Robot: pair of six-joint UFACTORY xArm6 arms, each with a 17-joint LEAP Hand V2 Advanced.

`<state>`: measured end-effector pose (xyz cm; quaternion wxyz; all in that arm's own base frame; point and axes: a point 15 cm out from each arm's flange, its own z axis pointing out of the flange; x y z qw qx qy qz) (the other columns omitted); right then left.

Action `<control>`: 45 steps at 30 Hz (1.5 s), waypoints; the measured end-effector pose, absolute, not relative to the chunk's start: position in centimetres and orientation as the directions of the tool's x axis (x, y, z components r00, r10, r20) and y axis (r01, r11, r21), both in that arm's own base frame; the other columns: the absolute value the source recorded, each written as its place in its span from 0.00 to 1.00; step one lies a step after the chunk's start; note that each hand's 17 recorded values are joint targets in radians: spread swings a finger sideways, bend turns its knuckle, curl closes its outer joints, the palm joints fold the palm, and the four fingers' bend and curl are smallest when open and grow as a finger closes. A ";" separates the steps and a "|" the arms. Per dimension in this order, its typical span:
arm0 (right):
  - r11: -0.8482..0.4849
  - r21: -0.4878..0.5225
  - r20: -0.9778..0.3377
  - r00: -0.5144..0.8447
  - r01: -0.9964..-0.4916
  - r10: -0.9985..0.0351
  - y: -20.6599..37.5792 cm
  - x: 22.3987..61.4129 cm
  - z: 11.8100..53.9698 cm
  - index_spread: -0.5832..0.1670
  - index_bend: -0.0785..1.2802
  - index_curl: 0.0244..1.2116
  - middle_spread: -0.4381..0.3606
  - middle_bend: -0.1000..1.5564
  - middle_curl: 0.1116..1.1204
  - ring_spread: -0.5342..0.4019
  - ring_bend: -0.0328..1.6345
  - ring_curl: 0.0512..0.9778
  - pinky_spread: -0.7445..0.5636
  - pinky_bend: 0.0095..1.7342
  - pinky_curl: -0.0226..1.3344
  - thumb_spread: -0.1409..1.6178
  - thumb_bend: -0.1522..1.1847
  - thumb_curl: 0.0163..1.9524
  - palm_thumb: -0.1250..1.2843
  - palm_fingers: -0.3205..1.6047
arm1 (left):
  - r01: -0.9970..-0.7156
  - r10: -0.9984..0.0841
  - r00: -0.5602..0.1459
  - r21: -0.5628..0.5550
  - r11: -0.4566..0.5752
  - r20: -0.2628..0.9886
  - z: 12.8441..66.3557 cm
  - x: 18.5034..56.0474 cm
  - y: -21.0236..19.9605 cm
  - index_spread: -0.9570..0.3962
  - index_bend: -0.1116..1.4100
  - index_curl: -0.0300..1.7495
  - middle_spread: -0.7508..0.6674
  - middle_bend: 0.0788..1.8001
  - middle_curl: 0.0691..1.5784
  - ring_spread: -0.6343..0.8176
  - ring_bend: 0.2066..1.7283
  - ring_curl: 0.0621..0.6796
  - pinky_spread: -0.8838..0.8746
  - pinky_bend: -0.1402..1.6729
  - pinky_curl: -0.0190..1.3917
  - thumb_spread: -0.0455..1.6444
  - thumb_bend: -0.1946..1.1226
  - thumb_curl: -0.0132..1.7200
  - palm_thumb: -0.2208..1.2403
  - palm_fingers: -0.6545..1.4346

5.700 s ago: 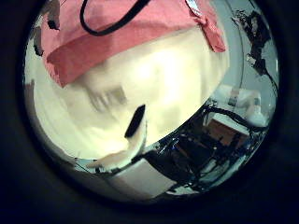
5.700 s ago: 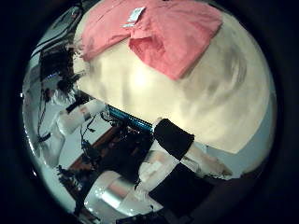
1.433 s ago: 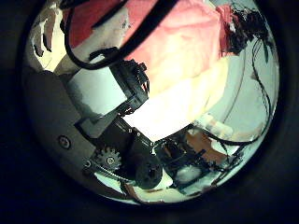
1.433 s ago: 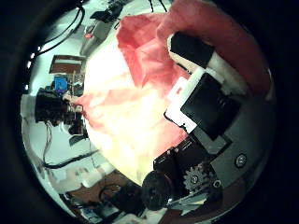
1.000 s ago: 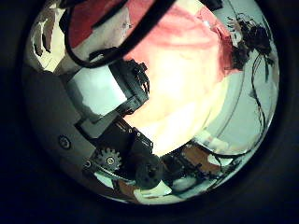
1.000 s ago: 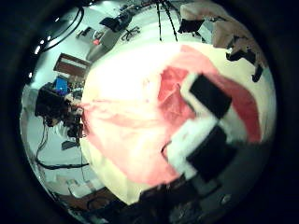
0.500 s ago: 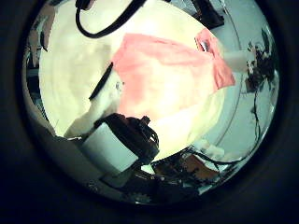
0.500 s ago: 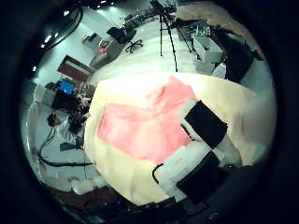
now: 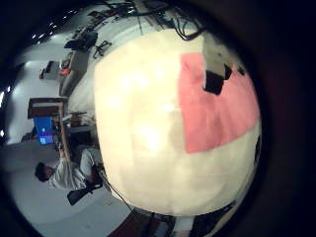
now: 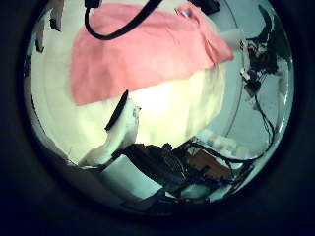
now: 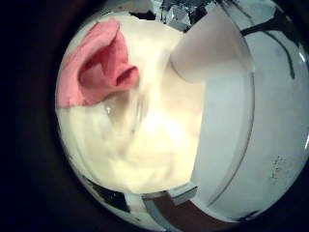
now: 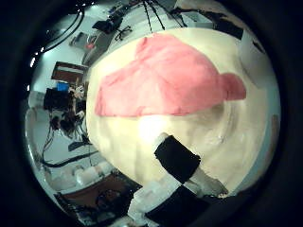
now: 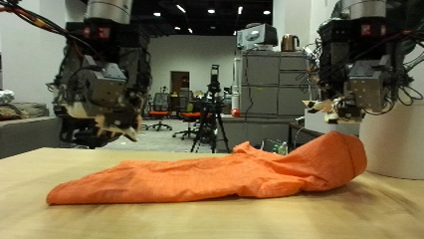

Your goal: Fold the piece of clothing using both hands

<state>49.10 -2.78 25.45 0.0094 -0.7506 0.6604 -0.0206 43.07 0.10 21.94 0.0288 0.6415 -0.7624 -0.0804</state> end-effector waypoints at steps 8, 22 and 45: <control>-0.197 -0.023 0.028 0.196 -0.980 -0.980 -2.7 50.7 21.0 0.24 0.29 0.33 0.36 0.27 0.23 0.58 0.28 0.18 0.70 0.23 0.25 0.90 0.15 0.11 0.51 0.26 | -0.956 -0.972 -0.226 0.203 0.210 -0.060 18.3 42.8 -2.5 0.65 0.21 0.31 0.53 0.11 0.21 0.53 0.23 0.40 0.51 0.32 0.35 0.77 0.14 0.15 0.47 0.38; -0.268 0.118 0.006 0.271 -0.956 -0.963 -2.1 51.3 13.3 0.25 0.24 0.31 0.40 0.22 0.22 0.59 0.18 0.15 0.68 0.16 0.22 0.91 0.10 0.08 0.36 0.29 | -0.944 -0.979 -0.192 0.285 0.165 -0.068 14.8 42.0 -0.3 0.67 0.20 0.28 0.55 0.06 0.19 0.58 0.15 0.33 0.59 0.25 0.29 0.78 0.14 0.14 0.46 0.40; -0.199 0.061 0.001 0.199 -0.978 -0.980 -8.2 44.8 24.5 0.27 0.19 0.29 0.41 0.17 0.21 0.61 0.15 0.17 0.70 0.12 0.23 0.91 0.11 0.06 0.20 0.33 | -0.948 -0.981 -0.164 0.293 0.126 -0.106 18.6 37.4 4.0 0.67 0.19 0.25 0.52 0.06 0.19 0.57 0.12 0.31 0.59 0.21 0.26 0.80 0.14 0.14 0.45 0.43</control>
